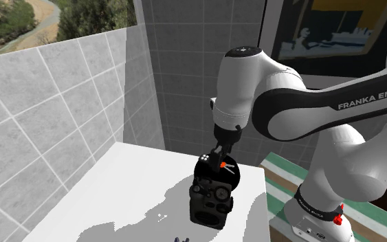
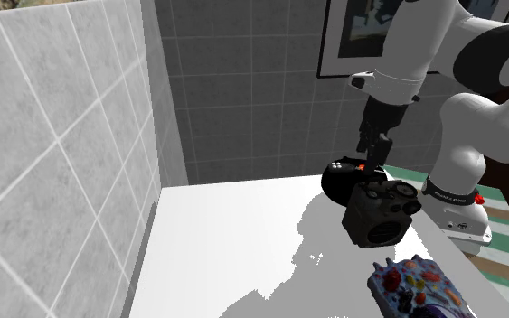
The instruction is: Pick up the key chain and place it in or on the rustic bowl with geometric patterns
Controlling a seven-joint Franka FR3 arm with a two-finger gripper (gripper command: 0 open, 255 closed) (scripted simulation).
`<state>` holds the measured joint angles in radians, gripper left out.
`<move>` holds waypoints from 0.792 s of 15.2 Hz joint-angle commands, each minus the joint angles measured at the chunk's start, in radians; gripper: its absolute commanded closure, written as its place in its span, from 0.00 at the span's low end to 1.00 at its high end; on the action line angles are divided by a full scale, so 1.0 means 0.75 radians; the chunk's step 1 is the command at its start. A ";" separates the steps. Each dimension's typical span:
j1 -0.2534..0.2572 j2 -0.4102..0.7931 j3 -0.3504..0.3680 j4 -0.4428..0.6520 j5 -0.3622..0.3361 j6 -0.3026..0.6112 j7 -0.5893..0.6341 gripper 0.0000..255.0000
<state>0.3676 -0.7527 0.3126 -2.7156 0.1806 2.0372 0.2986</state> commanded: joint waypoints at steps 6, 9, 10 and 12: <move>-0.004 -0.050 -0.030 0.141 -0.022 -0.190 0.002 0.00; -0.004 -0.050 -0.030 0.141 -0.022 -0.190 0.002 0.00; -0.004 -0.050 -0.030 0.141 -0.022 -0.190 0.002 0.00; -0.004 -0.050 -0.030 0.141 -0.022 -0.190 0.002 0.00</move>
